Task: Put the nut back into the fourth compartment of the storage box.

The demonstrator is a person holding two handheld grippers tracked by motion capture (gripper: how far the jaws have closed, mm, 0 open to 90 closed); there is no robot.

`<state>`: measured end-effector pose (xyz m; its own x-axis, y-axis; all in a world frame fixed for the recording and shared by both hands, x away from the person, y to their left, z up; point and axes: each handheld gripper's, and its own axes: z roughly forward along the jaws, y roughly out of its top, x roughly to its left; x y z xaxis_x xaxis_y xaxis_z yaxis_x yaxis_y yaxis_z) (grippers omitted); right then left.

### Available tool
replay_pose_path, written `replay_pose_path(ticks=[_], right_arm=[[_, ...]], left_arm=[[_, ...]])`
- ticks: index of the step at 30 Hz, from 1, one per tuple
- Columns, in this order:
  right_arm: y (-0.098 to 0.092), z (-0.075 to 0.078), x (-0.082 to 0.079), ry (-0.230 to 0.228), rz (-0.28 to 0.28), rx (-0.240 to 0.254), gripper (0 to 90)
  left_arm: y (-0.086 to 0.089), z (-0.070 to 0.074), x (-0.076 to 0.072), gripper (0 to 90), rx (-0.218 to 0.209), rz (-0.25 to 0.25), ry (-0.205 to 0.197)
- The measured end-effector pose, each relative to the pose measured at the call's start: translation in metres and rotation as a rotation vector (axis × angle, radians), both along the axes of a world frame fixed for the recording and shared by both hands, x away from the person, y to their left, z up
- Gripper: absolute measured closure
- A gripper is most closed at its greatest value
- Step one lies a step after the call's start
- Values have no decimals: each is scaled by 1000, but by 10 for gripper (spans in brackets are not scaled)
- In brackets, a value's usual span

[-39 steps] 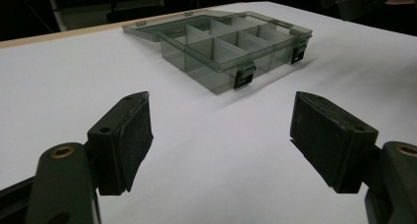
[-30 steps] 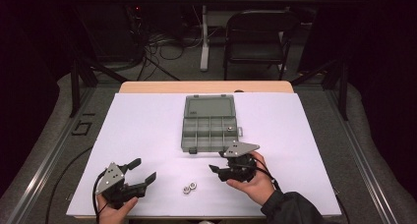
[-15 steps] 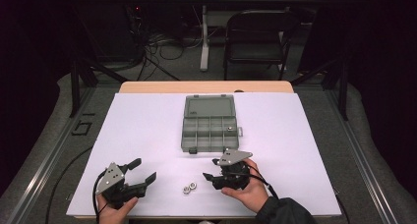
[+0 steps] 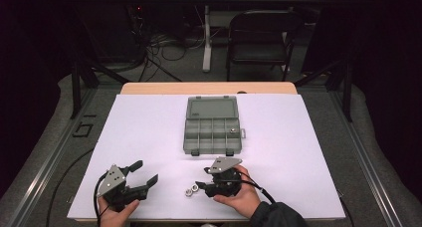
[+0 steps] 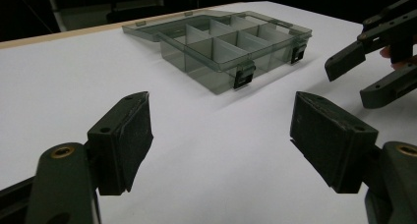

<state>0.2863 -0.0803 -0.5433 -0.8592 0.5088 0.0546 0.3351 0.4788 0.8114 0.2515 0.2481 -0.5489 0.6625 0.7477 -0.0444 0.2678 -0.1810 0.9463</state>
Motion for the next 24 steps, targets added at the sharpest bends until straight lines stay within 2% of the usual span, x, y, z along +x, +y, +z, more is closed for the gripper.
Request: replay_pose_path(ticks=[3, 9, 24], right_arm=[[9, -5, -3, 16, 35, -12, 525], [16, -11, -4, 28, 69, -27, 571], [21, -18, -4, 39, 95, -56, 629]], left_arm=[[0, 0, 0, 237, 0, -1, 0], [1, 0, 0, 237, 6, -7, 8], [1, 1, 0, 238, 8, -7, 9]])
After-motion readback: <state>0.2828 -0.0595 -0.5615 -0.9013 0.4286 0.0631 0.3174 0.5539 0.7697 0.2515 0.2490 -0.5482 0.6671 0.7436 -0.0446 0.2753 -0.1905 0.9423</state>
